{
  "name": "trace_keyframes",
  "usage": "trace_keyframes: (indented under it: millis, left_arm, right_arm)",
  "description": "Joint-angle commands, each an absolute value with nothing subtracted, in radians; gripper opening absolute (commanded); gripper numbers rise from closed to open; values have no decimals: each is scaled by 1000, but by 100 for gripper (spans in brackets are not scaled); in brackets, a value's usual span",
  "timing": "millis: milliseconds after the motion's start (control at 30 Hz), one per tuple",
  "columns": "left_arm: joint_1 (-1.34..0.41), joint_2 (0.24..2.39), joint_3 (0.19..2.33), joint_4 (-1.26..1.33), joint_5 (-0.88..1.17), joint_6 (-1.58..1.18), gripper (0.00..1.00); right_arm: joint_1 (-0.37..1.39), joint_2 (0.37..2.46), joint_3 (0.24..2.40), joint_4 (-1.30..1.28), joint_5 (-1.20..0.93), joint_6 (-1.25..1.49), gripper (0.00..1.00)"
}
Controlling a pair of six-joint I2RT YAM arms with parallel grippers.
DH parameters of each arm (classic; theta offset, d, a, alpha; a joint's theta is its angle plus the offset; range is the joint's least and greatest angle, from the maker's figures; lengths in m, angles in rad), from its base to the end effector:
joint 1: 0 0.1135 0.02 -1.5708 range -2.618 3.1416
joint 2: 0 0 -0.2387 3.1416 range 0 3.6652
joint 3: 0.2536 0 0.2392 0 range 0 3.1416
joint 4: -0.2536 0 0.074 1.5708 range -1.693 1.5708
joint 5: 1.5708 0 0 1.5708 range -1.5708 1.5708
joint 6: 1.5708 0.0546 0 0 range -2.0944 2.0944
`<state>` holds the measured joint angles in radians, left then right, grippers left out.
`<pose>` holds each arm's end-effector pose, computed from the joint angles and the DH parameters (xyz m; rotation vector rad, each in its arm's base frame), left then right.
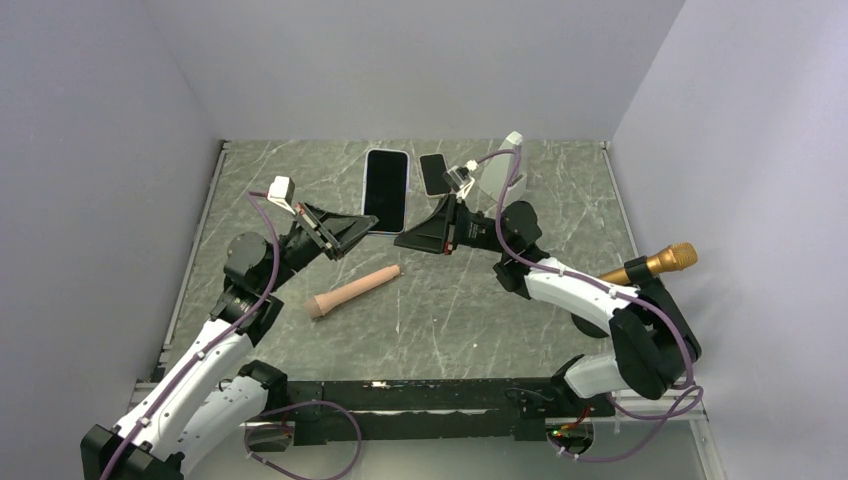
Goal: Take the phone out of the phone case
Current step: Remove the phone case from the phone.
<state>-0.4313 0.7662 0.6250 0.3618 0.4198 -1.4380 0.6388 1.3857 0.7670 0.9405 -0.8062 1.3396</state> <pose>0.1783 -0.1066 0.3329 -0.3949 1.5911 -1.7922 0.2218 0.2138 0.2981 -0.3163 1.7007 2.0749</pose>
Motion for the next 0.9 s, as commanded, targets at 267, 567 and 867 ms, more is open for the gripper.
trace_keyframes:
  millis: [267, 567, 867]
  left_arm:
    - [-436, 735, 631, 501, 428, -1468, 0]
    - [-436, 730, 627, 497, 429, -1463, 0]
    - [-435, 722, 607, 481, 425, -1456, 0]
  right_arm:
    - [652, 1418, 842, 1032, -743, 1344, 25]
    - [670, 1425, 834, 1039, -677, 1322, 11]
    - [687, 1418, 809, 1055, -536, 1328, 0]
